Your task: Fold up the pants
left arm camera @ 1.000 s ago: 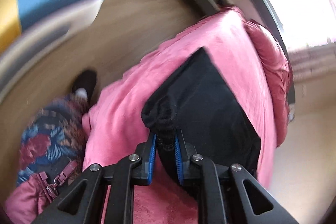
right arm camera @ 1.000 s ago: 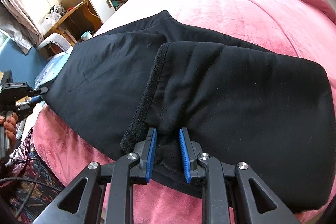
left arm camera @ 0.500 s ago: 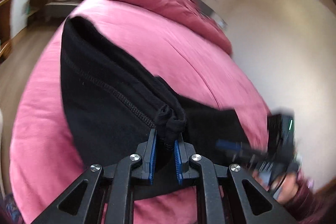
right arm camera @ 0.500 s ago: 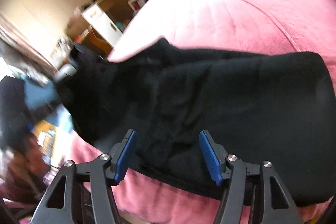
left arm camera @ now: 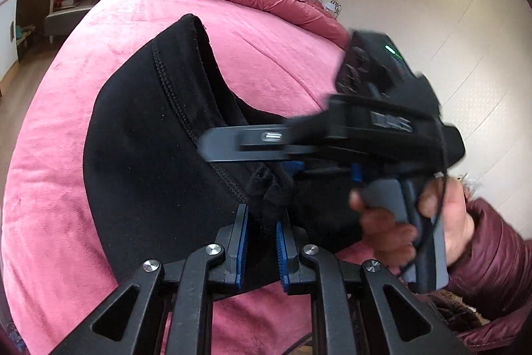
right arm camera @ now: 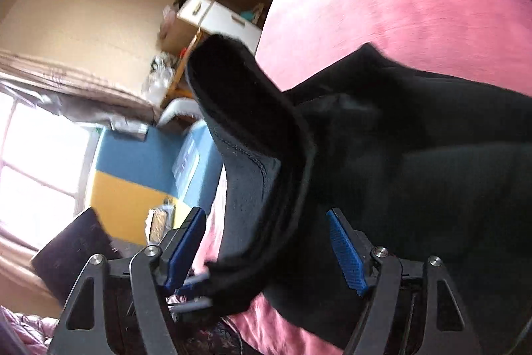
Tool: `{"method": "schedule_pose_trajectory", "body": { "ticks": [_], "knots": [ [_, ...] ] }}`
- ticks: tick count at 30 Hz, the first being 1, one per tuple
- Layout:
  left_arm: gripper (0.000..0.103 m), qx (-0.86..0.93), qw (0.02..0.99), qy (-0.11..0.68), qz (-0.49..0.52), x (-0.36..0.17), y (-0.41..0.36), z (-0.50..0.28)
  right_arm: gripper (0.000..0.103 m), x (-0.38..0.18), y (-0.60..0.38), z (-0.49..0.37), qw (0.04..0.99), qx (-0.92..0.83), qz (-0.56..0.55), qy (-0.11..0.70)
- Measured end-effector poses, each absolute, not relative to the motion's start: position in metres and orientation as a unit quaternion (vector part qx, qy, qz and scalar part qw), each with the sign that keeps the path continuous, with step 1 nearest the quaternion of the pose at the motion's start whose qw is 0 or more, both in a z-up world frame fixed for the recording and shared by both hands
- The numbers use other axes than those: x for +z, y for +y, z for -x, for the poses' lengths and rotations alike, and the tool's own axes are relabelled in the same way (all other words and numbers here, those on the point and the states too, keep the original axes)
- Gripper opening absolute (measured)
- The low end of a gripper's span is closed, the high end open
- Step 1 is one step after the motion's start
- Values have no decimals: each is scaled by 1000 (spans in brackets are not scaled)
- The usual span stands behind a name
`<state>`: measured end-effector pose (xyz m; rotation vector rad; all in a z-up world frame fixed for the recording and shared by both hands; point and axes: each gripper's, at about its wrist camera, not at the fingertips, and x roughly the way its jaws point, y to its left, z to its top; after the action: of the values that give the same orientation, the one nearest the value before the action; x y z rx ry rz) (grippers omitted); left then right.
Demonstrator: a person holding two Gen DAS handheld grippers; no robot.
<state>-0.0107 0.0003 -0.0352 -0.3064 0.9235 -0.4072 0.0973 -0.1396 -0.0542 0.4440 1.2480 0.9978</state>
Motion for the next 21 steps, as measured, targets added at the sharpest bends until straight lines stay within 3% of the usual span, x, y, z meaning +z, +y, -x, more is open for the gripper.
{"method": "schedule_pose_trajectory", "body": {
  "ticks": [1,8,17,21],
  "knots": [
    [15,-193,865,441,143,-34,-1,11,73,-55,-130,-100,675,445,-185,558],
    [15,-178,870,445,117,-31,-14,11,18,-54,-91,-107,679,458,-99,565],
    [15,-172,872,447,104,-22,-25,15,16,-52,-85,-102,687,451,-97,562],
    [22,-168,872,449,101,-17,-23,15,15,-49,-95,-99,689,449,-106,559]
  ]
}}
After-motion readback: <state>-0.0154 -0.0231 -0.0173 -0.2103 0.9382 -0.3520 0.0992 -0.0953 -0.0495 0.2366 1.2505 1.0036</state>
